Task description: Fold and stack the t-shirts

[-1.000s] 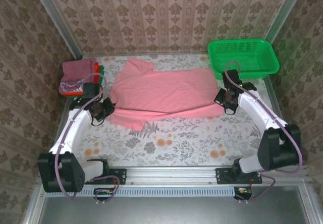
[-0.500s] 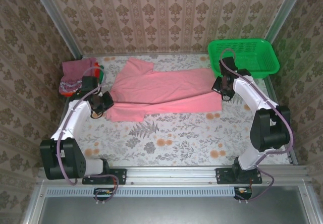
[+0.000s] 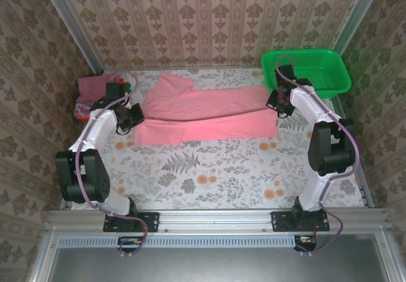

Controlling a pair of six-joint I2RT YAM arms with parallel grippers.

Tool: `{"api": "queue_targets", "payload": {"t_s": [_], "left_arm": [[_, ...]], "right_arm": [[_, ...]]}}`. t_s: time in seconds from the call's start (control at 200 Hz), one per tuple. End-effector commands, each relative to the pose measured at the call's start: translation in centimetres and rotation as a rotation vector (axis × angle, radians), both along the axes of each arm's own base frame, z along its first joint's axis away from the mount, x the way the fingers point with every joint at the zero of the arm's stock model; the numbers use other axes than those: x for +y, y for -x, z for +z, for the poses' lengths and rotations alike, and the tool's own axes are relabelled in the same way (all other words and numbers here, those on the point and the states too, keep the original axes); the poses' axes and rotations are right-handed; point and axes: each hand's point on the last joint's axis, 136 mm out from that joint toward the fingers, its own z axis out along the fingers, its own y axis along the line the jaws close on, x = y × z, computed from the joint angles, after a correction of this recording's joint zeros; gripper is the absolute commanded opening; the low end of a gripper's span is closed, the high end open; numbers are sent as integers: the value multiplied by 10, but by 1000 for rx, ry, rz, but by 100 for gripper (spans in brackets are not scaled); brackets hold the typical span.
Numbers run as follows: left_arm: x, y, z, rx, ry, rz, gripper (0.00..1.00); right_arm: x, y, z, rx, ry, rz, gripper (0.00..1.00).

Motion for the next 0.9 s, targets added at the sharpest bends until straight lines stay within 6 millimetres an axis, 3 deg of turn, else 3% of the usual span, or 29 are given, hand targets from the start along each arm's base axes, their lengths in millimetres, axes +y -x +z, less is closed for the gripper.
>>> {"api": "queue_targets", "payload": {"t_s": [0.0,0.41,0.49,0.595,0.735,0.81,0.895], "left_arm": [[3,-18,6,-29,-19,-21,0],[3,-42,-18,-3,-29,-26,0],[2,-47,-22,-4,-24,-27,0],[-2,-56,-22,-29,-4,-28,17],[-11,-64,-11,-96,23,-31,65],[-18,-63,-5,-130,25,-42,86],[-26,-59,-4,-156,24,-50,98]], "right_arm": [[-9,-7,0,14,37,0,0],[-5,-23,-12,19,15,11,0],[-2,-27,-12,3,2,18,8],[5,-32,-1,-63,-26,53,35],[12,-26,24,-192,-40,94,68],[22,-20,38,-274,-35,141,76],[42,-11,37,-306,-45,217,80]]}}
